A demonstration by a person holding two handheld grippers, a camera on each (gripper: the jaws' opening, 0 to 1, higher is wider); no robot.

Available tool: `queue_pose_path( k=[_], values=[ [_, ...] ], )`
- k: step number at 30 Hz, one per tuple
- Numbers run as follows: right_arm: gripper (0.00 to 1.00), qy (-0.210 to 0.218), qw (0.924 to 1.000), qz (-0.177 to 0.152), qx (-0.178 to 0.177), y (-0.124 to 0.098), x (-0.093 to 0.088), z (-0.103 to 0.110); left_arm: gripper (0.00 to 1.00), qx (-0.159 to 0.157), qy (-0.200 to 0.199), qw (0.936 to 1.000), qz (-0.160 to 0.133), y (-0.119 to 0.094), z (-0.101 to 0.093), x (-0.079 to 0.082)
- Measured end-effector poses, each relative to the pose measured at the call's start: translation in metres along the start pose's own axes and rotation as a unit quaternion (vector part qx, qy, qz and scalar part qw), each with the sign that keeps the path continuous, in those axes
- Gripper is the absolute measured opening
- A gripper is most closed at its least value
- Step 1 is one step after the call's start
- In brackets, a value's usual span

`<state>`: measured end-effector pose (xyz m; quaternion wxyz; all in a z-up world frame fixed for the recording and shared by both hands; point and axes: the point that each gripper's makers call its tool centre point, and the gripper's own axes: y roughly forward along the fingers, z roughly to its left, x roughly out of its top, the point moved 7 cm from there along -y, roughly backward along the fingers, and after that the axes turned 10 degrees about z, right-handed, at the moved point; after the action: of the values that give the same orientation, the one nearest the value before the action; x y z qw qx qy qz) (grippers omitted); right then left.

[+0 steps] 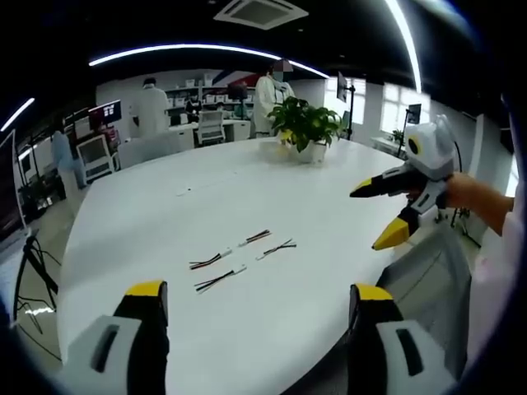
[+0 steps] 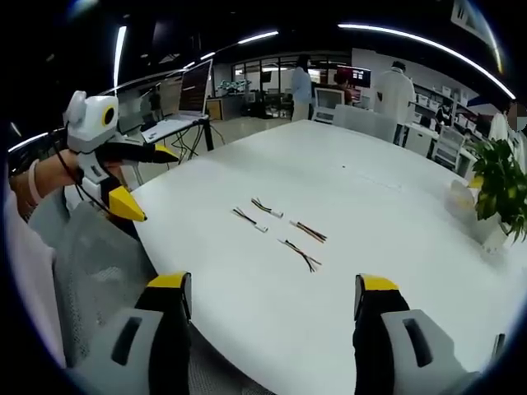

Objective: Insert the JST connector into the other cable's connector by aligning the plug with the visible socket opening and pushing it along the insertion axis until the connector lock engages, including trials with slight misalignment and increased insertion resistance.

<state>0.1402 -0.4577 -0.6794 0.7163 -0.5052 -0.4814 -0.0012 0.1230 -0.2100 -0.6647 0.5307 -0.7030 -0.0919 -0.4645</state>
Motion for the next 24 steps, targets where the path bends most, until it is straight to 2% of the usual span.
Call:
queue_pose_path(
  k=[3, 6, 9, 15, 24],
  values=[
    [0.79, 0.002, 1.0000, 0.000, 0.000, 0.0002, 0.0004, 0.0000, 0.88, -0.001, -0.001, 1.0000, 0.000, -0.0001, 0.0009, 0.0000],
    [0.79, 0.004, 1.0000, -0.003, -0.002, 0.0001, 0.0021, -0.0008, 0.88, -0.010, -0.018, 0.9997, -0.012, -0.0002, 0.0021, 0.0013],
    [0.77, 0.029, 0.9995, -0.011, 0.005, -0.0008, 0.0050, -0.0024, 0.86, -0.009, -0.026, 0.9996, -0.010, 0.0010, 0.0038, 0.0003],
    [0.75, 0.040, 0.9990, -0.018, 0.009, -0.0014, 0.0070, -0.0032, 0.86, -0.002, -0.006, 0.9999, 0.009, 0.0032, 0.0041, -0.0037],
    [0.73, 0.035, 0.9993, -0.009, 0.011, 0.0011, 0.0054, -0.0014, 0.86, -0.003, 0.005, 0.9999, 0.016, 0.0063, 0.0024, -0.0044]
  ],
)
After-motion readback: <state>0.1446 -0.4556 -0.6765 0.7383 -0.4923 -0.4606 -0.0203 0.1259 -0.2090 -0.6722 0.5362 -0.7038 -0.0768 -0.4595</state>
